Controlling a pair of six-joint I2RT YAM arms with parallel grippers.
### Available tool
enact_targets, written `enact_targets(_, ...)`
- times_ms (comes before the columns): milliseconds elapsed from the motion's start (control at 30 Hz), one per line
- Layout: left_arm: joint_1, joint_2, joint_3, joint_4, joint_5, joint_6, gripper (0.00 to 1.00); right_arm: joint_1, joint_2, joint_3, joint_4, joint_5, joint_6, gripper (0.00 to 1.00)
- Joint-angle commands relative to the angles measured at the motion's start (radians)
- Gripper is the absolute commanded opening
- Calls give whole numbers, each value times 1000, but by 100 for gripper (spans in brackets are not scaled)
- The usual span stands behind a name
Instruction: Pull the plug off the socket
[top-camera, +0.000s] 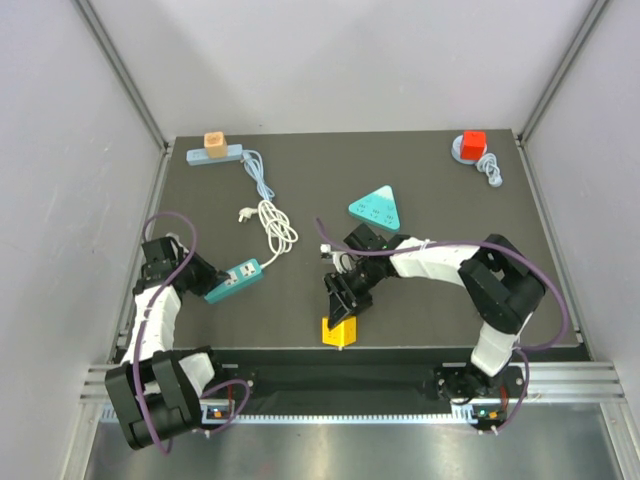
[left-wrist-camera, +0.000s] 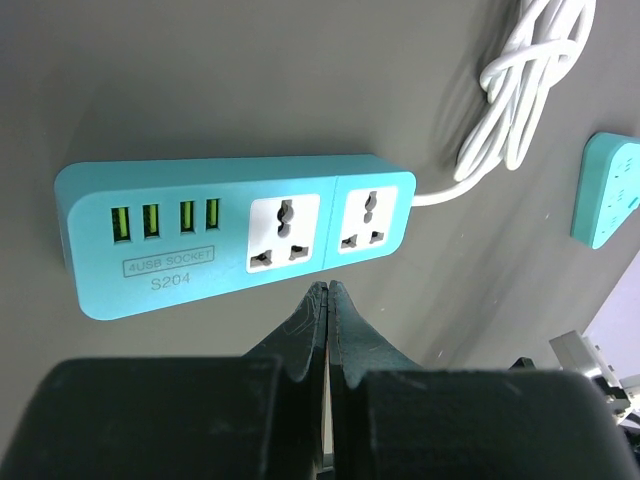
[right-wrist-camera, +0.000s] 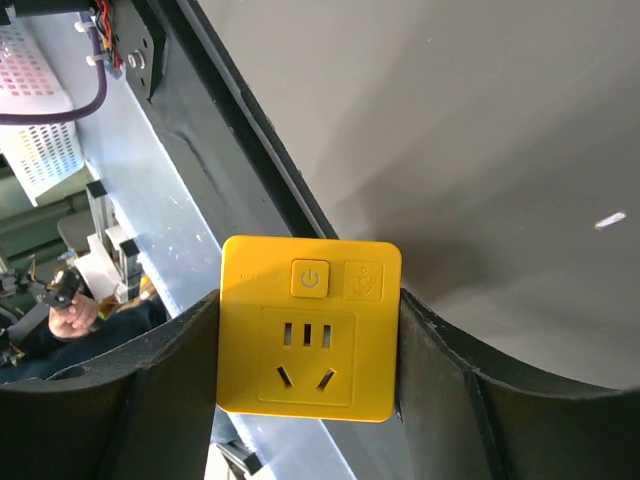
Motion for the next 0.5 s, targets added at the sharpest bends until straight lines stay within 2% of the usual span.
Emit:
enact_targets(0,-9,-7,-8,41,20,20,0,-10,30,5,5,98,-74,27)
enact_targets(267,-15,-12,-8,43,25,20,0,-30,70,23,-30,169,-137,42)
enact_targets(467,-20,-12,-6,41,23,18,0,-40,78,46,-45,197,-175,57)
